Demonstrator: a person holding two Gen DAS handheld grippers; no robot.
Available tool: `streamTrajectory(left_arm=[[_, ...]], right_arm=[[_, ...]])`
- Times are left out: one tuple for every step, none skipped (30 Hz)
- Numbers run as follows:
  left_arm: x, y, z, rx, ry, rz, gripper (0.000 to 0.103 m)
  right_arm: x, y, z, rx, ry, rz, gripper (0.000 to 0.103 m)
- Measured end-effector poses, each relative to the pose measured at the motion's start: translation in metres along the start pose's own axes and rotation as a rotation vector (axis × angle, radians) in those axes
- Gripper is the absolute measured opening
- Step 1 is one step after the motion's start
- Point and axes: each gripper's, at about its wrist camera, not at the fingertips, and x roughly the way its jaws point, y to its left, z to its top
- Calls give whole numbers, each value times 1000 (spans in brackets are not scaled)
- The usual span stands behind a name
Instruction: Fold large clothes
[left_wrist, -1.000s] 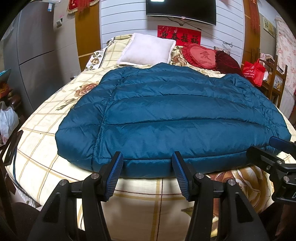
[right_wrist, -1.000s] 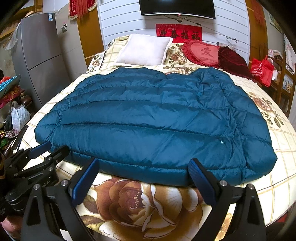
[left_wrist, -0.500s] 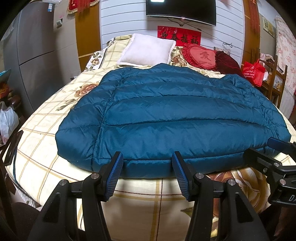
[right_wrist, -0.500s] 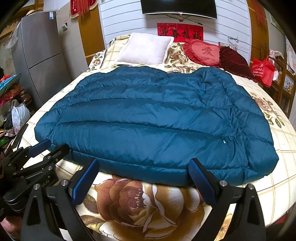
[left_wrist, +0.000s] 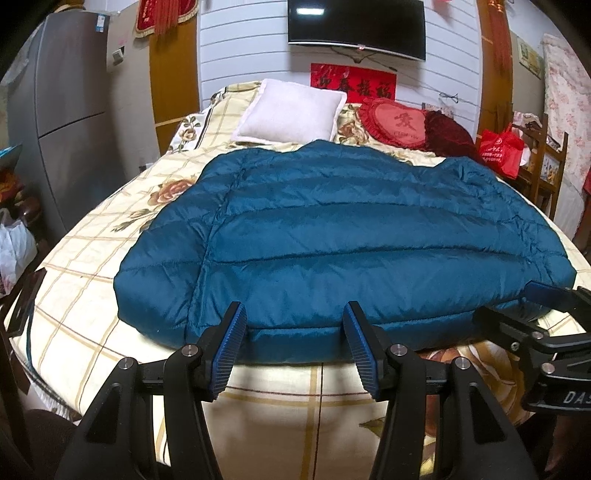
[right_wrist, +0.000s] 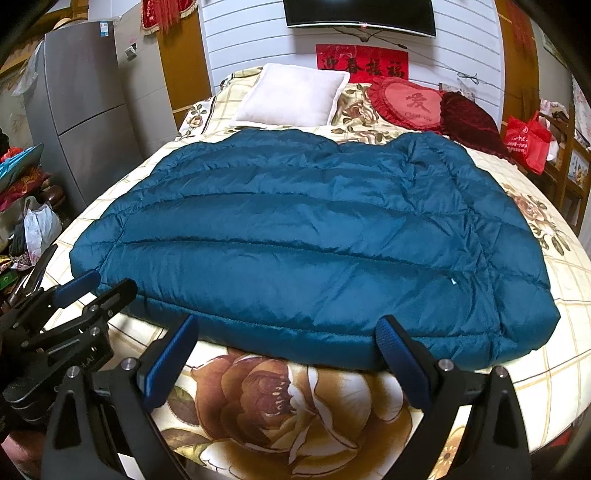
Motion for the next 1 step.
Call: streamTrajectory(left_arm=[[0,1,1,-5,4,-3,58]], right_arm=[[0,-1,0,4,1,3,99]])
